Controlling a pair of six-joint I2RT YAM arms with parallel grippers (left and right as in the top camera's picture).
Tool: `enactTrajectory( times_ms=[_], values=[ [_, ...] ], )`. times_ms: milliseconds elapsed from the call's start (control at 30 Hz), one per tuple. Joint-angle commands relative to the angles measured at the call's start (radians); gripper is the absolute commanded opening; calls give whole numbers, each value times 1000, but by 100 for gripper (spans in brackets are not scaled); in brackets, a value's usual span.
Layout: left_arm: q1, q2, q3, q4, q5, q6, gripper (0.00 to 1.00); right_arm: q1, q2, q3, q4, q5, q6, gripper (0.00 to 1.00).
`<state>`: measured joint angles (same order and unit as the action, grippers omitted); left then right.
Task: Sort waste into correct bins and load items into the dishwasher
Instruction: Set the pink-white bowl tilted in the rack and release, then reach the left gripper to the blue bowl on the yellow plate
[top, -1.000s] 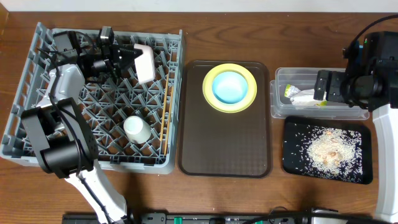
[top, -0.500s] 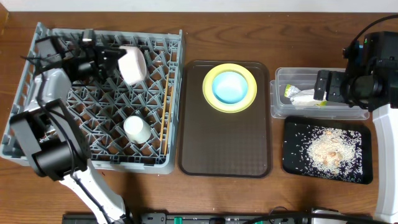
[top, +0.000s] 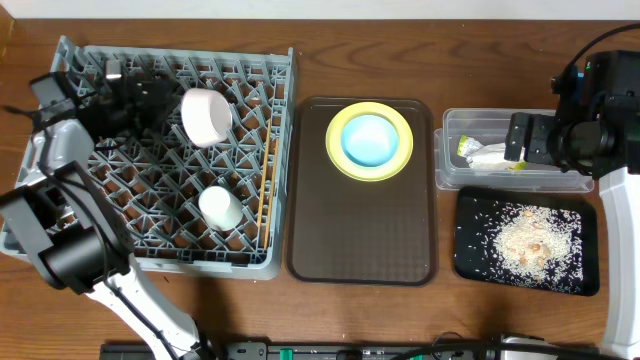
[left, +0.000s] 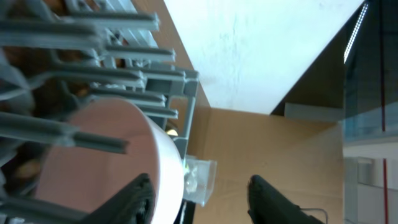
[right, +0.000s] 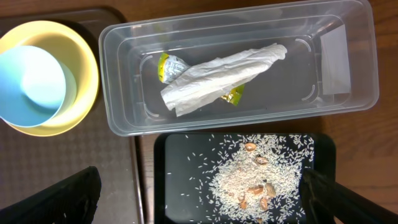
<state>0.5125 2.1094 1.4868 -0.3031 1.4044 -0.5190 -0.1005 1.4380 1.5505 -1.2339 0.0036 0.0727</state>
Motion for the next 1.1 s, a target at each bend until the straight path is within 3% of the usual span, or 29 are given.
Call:
enactTrajectory(
  times_ms=[0,200,267,300,367,400,633,833,967,1067],
  values=[
    [40,-1,-2,-2,-20,-12,60,-10,2,1,0,-1,13,99],
    [41,-115,-2,-81,-174,9,66,-10,2,1,0,-1,13,99],
    [9,-190,-2,-136,-261,67,53,-10,2,1,0,-1,13,99],
    [-24,-239,-2,-173,-326,104,35,-10,2,1,0,-1,13,99],
    [-81,-297,-2,-217,-424,153,11,-10,2,1,0,-1,13,99],
    [-115,-320,-2,-235,-486,172,8,-10,2,1,0,-1,13,99],
    [-380,-335,-3,-346,-1024,252,8,-10,2,1,0,-1,13,99],
    [-464,-286,-4,-356,-1305,278,8,-10,2,1,0,-1,13,99],
    [-443,-293,-3,-369,-1330,249,8,-10,2,1,0,-1,13,99],
    [-447,-307,-3,-373,-1168,250,11,-10,2,1,0,-1,13,99]
  ],
)
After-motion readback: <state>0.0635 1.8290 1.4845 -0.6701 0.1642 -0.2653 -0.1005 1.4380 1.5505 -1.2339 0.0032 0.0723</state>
